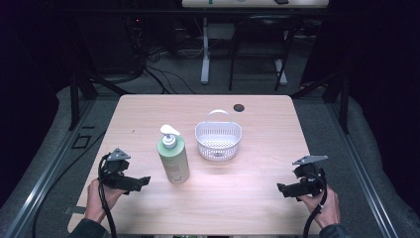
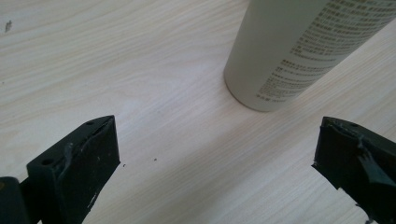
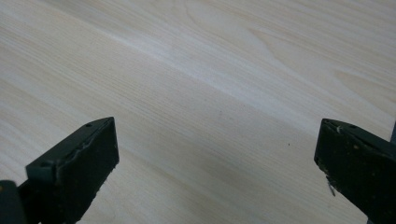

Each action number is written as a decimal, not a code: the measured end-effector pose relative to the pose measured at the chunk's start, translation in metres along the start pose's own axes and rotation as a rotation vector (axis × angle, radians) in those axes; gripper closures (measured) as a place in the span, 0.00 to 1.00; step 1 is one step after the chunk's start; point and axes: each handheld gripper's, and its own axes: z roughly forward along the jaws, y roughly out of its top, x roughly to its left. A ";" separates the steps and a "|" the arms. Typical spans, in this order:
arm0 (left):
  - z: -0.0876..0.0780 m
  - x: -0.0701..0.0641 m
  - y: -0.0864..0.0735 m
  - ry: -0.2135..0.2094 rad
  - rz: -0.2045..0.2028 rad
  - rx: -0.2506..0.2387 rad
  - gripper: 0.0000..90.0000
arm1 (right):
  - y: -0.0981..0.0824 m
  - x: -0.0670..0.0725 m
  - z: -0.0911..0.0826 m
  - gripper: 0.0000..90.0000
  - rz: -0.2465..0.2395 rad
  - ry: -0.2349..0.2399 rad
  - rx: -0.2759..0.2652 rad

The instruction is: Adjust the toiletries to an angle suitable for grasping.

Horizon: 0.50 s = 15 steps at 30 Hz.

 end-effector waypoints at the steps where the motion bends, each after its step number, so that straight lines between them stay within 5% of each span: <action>1: -0.001 0.000 0.001 -0.003 0.003 0.007 0.00 | 0.000 -0.001 0.001 0.00 0.002 0.003 0.004; 15: -0.003 -0.014 0.011 -0.028 0.003 0.041 0.00 | 0.001 -0.004 0.009 0.00 -0.021 0.003 0.049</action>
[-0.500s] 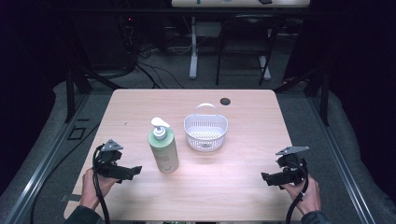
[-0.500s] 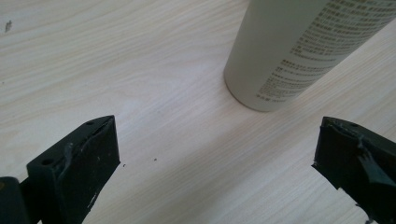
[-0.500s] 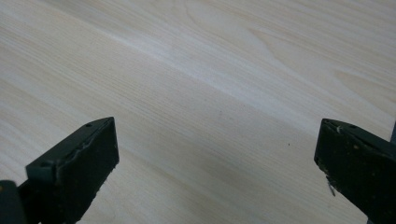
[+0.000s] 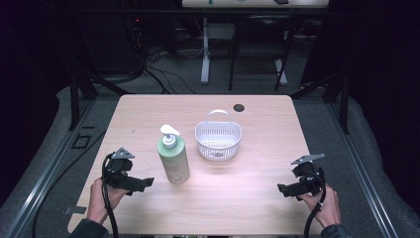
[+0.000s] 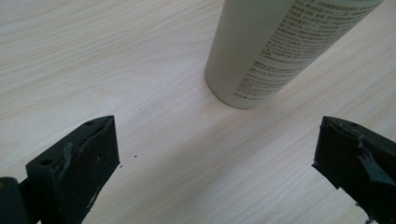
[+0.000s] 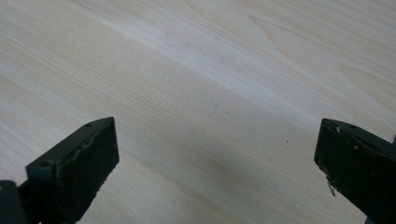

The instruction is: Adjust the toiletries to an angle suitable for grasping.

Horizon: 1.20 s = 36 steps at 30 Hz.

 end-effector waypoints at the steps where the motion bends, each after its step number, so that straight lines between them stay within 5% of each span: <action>1: 0.000 0.000 0.001 -0.004 0.003 0.004 0.00 | 0.000 0.000 0.000 0.00 -0.003 0.001 0.001; 18: -0.006 -0.016 0.013 -0.006 0.045 0.004 0.00 | 0.002 0.000 0.005 0.00 -0.028 -0.003 0.030; 27: -0.011 -0.020 0.018 -0.050 0.036 -0.043 0.00 | 0.002 0.000 0.007 0.00 -0.028 0.001 0.041; 36: -0.013 -0.027 0.025 -0.047 0.052 -0.065 0.00 | 0.002 0.000 0.008 0.00 -0.029 0.001 0.047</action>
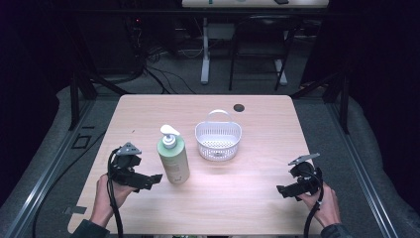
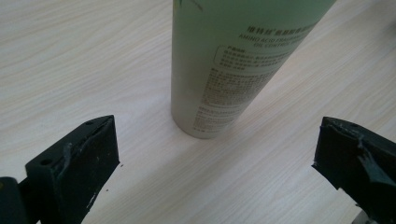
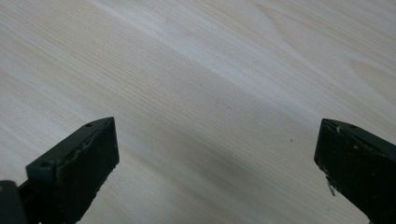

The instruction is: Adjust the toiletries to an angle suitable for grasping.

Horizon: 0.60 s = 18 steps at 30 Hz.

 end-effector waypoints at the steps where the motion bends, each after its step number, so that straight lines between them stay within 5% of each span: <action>1: 0.000 -0.002 0.002 0.001 0.001 -0.012 0.00 | 0.000 0.000 0.000 0.00 -0.001 0.000 0.000; 18: -0.009 -0.008 0.019 -0.018 0.015 -0.085 0.00 | 0.000 0.001 0.001 0.00 0.001 0.004 0.008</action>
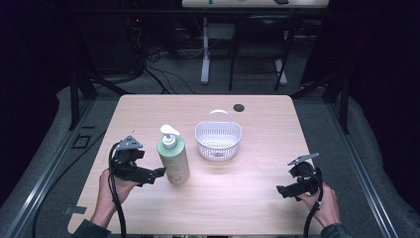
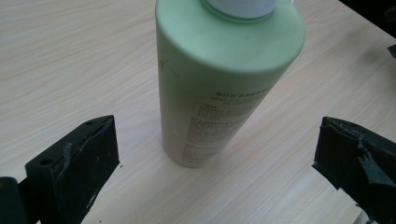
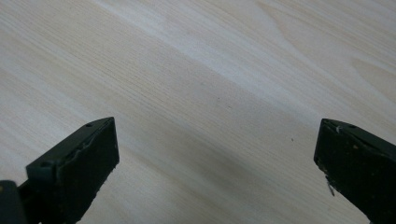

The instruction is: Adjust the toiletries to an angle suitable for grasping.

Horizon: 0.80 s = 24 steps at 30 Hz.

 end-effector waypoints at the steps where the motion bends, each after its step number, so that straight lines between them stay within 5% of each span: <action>1: 0.000 0.000 0.000 0.000 0.000 0.000 0.00 | 0.000 0.000 0.000 0.00 0.000 0.000 0.000; 24: 0.005 -0.009 0.024 -0.015 0.019 -0.076 0.00 | 0.001 0.000 0.002 0.00 -0.008 -0.005 0.010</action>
